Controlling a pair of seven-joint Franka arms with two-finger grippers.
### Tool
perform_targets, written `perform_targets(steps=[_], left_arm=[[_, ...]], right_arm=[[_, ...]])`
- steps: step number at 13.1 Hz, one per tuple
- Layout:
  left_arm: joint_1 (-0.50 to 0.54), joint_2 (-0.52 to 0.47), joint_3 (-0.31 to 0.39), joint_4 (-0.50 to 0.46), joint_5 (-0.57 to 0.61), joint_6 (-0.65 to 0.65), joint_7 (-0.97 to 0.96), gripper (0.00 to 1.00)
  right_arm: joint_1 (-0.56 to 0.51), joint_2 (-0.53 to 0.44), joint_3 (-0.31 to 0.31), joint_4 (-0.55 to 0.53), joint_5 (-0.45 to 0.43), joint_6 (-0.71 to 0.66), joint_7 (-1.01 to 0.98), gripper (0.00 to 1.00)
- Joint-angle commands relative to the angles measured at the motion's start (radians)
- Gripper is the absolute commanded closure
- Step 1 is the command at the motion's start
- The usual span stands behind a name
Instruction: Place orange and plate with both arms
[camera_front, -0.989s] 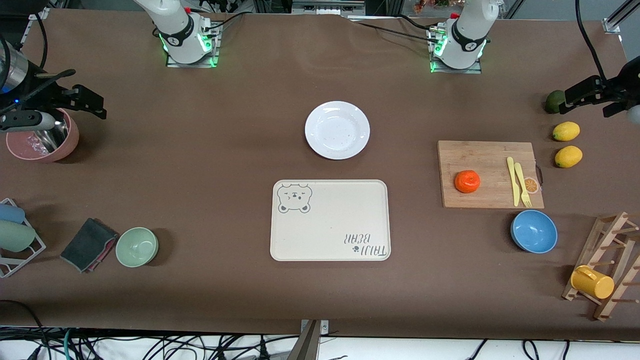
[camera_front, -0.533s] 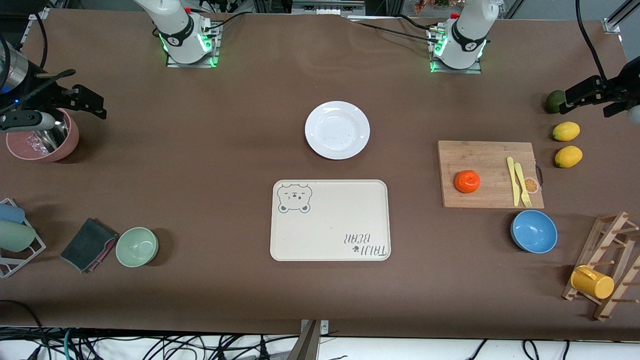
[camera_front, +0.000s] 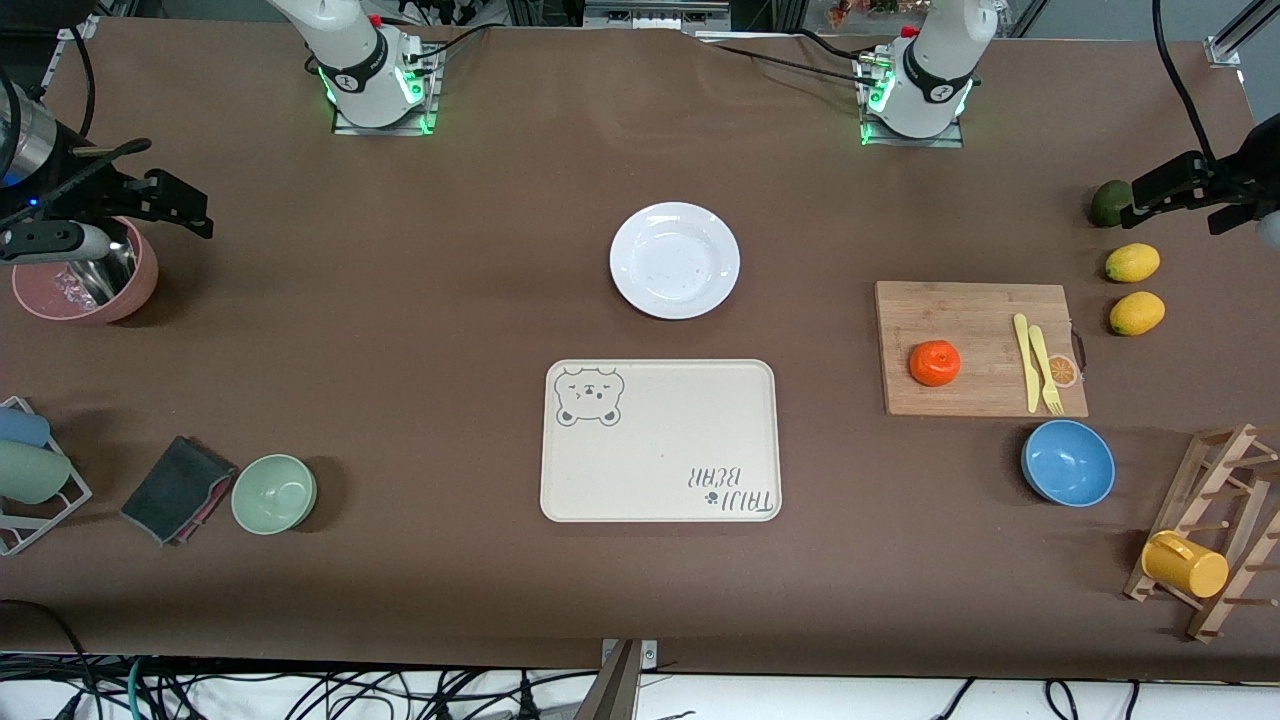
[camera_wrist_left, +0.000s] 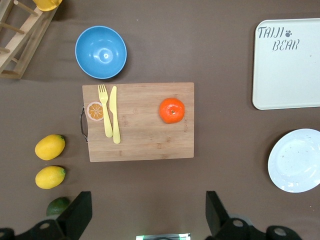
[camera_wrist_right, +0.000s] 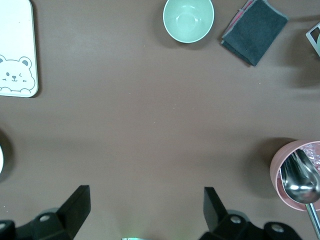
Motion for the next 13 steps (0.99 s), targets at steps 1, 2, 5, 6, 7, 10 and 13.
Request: perform_targets(steps=[1,2,5,6,7,10,13], left_arm=[[0.009,0.013,-0.001,0.029,-0.016,-0.007,0.006,0.00],[0.009,0.013,-0.001,0.029,-0.014,-0.007,0.006,0.00],[0.007,0.013,-0.001,0.029,-0.016,-0.007,0.006,0.00],[0.009,0.013,0.000,0.029,-0.014,-0.007,0.006,0.00],[0.009,0.013,-0.001,0.029,-0.014,-0.007,0.006,0.00],[0.007,0.013,-0.001,0.029,-0.010,-0.007,0.006,0.00],[0.003,0.016,-0.011,0.029,0.013,-0.006,0.006,0.00]], right_arm=[[0.008,-0.001,-0.002,0.021,-0.011,-0.017,-0.011,0.00],[0.008,-0.001,-0.002,0.019,-0.009,-0.019,-0.013,0.00],[0.008,0.001,-0.002,0.021,-0.009,-0.017,-0.013,0.00],[0.008,0.001,-0.002,0.021,-0.009,-0.017,-0.013,0.00],[0.010,0.001,-0.002,0.021,-0.010,-0.017,-0.011,0.00],[0.008,0.001,-0.003,0.021,-0.009,-0.017,-0.013,0.00],[0.008,0.001,-0.002,0.021,-0.009,-0.017,-0.013,0.00]])
